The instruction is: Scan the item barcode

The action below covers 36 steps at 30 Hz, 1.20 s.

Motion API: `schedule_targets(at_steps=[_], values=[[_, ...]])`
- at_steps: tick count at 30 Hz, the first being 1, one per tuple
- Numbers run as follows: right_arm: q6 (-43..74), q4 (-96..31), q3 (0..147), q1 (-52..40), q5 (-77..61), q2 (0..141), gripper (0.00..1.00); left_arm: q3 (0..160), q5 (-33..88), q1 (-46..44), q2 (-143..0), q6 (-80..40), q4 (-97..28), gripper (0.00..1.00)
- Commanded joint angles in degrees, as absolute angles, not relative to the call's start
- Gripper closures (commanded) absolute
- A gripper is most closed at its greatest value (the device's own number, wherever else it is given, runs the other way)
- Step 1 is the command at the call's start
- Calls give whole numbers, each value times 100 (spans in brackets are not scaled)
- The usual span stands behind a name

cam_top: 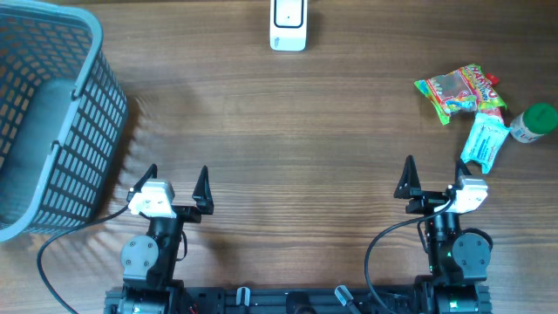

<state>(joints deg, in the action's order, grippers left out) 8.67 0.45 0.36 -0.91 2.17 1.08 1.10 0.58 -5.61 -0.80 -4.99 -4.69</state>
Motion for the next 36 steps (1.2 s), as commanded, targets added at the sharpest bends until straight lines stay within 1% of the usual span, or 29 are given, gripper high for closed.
schedule_targets(at_steps=[1, 9, 36], values=[[762, 62, 30, -67, 248, 21, 0, 36, 99, -582, -19, -478, -443, 0], [762, 62, 30, -67, 248, 21, 0, 36, 58, -582, -19, -709, -438, 0], [762, 62, 30, -67, 248, 21, 0, 36, 60, -589, -21, -624, -427, 0]])
